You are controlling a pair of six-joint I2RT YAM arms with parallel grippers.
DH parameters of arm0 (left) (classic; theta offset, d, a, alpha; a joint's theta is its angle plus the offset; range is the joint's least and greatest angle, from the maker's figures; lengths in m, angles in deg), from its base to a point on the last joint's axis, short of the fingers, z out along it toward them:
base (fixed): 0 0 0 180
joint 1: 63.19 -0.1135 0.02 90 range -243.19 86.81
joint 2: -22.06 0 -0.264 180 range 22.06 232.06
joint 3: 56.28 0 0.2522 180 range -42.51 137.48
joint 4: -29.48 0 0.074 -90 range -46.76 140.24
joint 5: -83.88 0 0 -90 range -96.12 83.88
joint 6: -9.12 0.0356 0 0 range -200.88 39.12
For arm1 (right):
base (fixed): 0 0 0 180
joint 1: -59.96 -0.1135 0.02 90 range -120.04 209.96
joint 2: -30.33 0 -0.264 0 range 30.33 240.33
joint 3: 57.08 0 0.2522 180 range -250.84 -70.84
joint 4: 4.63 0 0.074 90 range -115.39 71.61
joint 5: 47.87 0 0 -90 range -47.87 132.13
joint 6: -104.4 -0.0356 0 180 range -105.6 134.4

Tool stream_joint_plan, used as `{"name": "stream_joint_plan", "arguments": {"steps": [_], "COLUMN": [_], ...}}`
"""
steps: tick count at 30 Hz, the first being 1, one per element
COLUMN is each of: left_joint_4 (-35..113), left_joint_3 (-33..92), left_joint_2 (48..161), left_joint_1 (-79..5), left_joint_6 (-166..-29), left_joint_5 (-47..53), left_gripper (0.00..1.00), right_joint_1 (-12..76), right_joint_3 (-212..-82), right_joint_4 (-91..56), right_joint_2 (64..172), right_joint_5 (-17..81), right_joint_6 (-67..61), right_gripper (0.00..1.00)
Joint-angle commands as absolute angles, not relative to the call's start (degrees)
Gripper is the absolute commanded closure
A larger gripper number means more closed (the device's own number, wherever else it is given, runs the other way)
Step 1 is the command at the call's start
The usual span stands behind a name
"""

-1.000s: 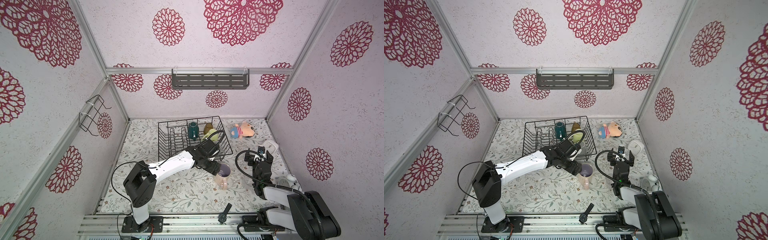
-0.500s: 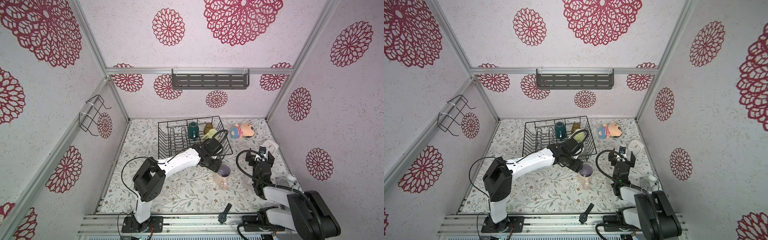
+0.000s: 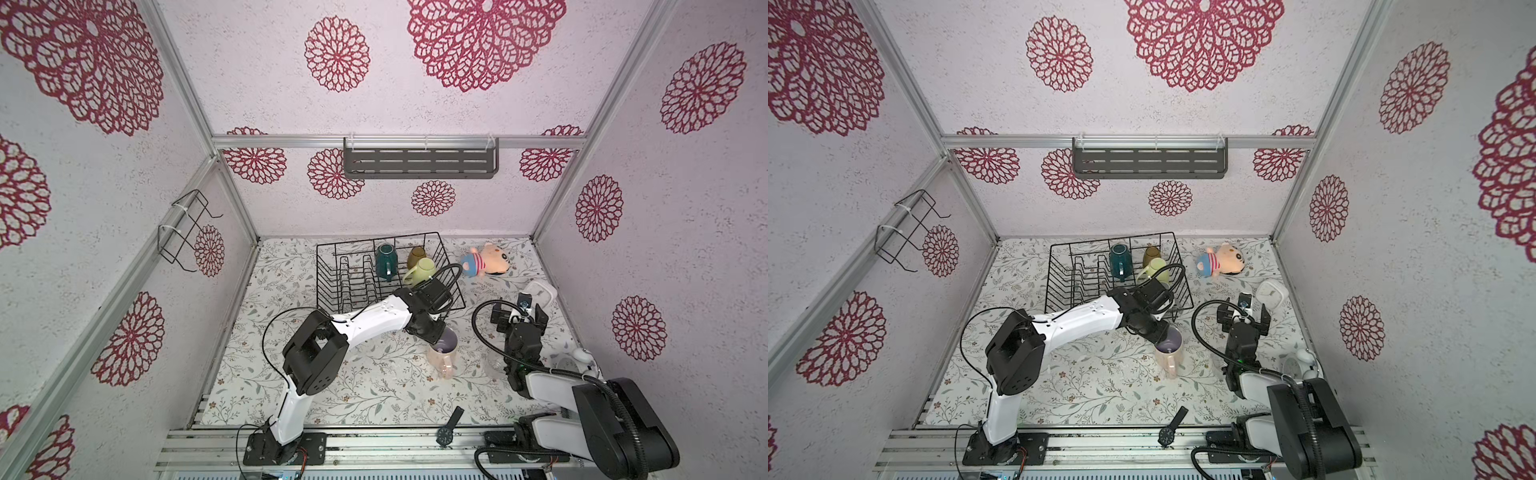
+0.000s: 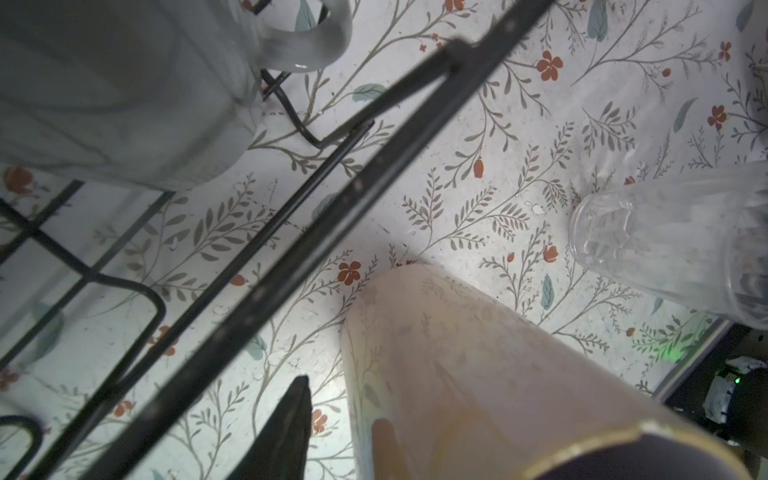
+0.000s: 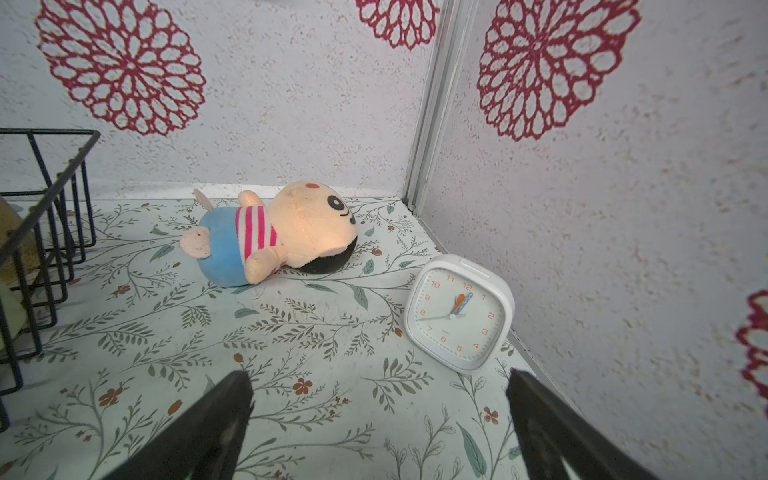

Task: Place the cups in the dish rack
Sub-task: 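Grasp the pink pearly mug on the table with the left gripper while the right withdraws, then lift the pink pearly mug over the rack toward the right gripper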

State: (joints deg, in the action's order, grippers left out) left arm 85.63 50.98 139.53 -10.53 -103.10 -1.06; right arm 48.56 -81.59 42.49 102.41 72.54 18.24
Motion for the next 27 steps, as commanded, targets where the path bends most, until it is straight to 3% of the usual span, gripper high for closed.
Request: {"name": "stream_joint_plan", "arguments": {"steps": [1,8,15,18,24,27], "left_joint_4": [86.69,86.17,83.73,83.69,81.1,80.46], "left_joint_3": [51.56,50.5,45.05,43.0,37.82,35.76], "left_joint_2": [139.2,135.18,125.86,122.39,114.96,111.35], "left_joint_1": [-9.93,-10.15,-11.36,-13.81,-22.2,-26.06], "left_joint_6": [-101.82,-100.65,-100.28,-101.19,-104.08,-104.39], "left_joint_5": [-1.9,0.01,3.42,11.82,26.16,29.87], "left_gripper": [0.7,1.0,1.0,1.0,1.0,1.0], "right_joint_1": [48.71,48.78,48.77,48.78,48.75,48.79], "right_joint_3": [-83.22,-83.02,-83.02,-83.24,-84.5,-87.82], "right_joint_4": [44.2,44.74,45.28,44.26,35.99,25.08], "right_joint_2": [102.64,102.93,103.4,102.87,94.25,86.35], "right_joint_5": [73.95,74.69,74.98,73.58,64.11,61.16], "right_joint_6": [17.27,17.18,17.28,17.52,18.3,13.46], "right_gripper": [0.01,0.01,0.01,0.01,0.01,0.01]}}
